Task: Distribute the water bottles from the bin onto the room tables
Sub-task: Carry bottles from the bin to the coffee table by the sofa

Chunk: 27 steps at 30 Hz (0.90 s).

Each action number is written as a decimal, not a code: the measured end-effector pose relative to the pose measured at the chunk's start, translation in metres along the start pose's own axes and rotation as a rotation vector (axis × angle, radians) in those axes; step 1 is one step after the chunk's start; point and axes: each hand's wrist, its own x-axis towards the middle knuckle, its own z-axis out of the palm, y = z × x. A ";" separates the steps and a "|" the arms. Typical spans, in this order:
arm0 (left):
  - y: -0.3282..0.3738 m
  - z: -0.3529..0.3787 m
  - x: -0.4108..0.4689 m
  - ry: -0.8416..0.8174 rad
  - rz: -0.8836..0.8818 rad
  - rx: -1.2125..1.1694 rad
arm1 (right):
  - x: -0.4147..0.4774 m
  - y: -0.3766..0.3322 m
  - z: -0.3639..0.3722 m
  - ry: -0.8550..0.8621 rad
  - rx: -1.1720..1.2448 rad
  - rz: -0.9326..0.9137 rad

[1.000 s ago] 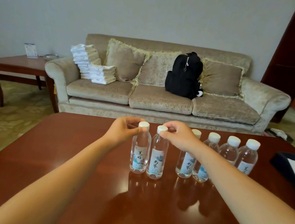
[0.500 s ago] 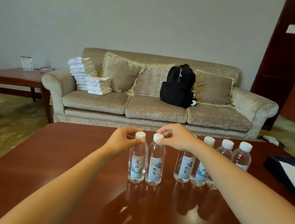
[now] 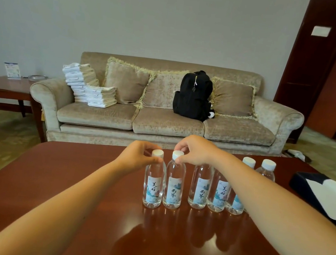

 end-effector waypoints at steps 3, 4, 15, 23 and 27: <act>0.004 0.005 0.004 -0.010 0.014 -0.019 | 0.001 0.006 -0.002 0.013 -0.021 0.015; 0.005 0.006 0.004 -0.008 0.016 -0.022 | 0.001 0.007 -0.002 0.016 -0.030 0.016; 0.008 0.019 0.013 0.000 -0.001 -0.032 | -0.004 0.015 -0.008 0.003 -0.085 0.036; 0.009 0.020 0.012 0.002 -0.022 -0.060 | -0.008 0.014 -0.010 -0.021 0.007 0.041; 0.011 0.019 0.010 -0.001 -0.031 -0.085 | -0.011 0.016 -0.004 0.013 0.069 0.069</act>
